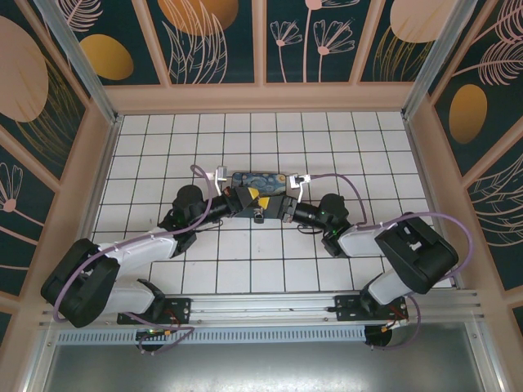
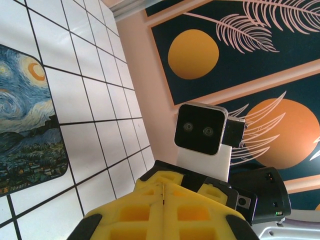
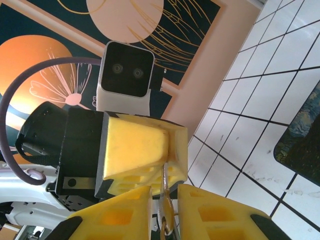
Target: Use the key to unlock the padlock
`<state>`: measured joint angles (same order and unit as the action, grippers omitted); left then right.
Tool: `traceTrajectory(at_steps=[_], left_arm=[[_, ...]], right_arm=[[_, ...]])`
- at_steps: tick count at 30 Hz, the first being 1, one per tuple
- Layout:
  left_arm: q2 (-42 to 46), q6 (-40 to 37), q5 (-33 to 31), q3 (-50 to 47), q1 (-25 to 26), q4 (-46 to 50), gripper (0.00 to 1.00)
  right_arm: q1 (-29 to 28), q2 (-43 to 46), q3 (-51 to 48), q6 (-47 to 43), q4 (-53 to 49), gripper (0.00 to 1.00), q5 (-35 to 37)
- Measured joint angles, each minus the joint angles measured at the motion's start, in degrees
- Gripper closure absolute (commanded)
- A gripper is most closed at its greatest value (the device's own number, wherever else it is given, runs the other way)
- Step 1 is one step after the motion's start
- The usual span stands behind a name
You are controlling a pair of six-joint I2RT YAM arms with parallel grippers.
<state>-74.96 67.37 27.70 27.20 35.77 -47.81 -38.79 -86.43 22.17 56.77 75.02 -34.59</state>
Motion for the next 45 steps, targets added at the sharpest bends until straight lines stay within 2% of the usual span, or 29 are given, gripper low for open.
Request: traceTrajectory(at_steps=[11, 27, 30, 33, 35, 40, 45], left_arm=[[0.37, 0.85, -1.92, -1.46, 0.0, -2.12, 1.0], [1.25, 1.31, -3.17, -2.56, 0.0, -3.61, 1.0], [1.55, 1.29, -3.56, -2.91, 0.0, -3.72, 0.89], [2.25, 0.61, -4.17, -3.17, 0.02, -2.91, 0.54], [3.82, -1.01, -5.11, -3.17, 0.0, 0.28, 0.41], [8.2, -5.97, -8.41, -2.23, -0.59, 10.95, 0.36], [8.83, -11.37, -11.3, -0.63, -0.83, 20.17, 0.38]], right_arm=[[-0.98, -2.84, 0.0, 2.54, 3.96, 0.78, 0.0], [-1.36, -4.07, 0.09, 3.91, 5.81, 1.0, 0.26], [-1.44, -4.13, 0.09, 4.04, 5.86, 1.0, 0.44], [-1.44, -4.09, 0.09, 4.04, 5.75, 1.0, 0.48], [-1.42, -3.89, 0.07, 3.96, 5.09, 1.0, 0.5], [-0.81, -0.13, -0.98, 2.36, -1.57, 1.0, 1.16], [0.96, 5.14, -1.68, -0.63, -11.41, 1.0, 2.23]])
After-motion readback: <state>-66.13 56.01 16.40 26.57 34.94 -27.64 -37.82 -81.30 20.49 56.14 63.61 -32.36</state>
